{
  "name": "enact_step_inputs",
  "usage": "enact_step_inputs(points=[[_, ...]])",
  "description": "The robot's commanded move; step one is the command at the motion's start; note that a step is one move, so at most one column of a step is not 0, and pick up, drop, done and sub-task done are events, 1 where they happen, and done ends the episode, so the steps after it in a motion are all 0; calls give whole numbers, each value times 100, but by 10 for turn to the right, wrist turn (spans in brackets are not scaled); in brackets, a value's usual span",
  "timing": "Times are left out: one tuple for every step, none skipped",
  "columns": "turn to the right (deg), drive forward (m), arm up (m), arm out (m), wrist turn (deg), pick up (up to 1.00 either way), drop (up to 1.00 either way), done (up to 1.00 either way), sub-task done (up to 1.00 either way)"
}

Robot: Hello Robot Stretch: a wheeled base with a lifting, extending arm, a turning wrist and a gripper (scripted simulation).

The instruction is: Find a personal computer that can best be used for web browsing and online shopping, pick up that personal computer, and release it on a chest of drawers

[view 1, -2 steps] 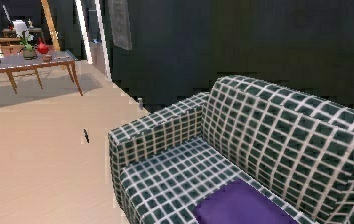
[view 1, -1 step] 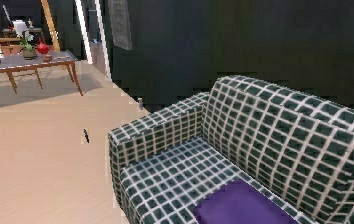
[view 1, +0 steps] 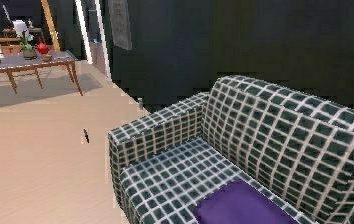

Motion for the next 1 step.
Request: enact_step_inputs(points=[[0,0,0,0,450,0,0,0,0]])
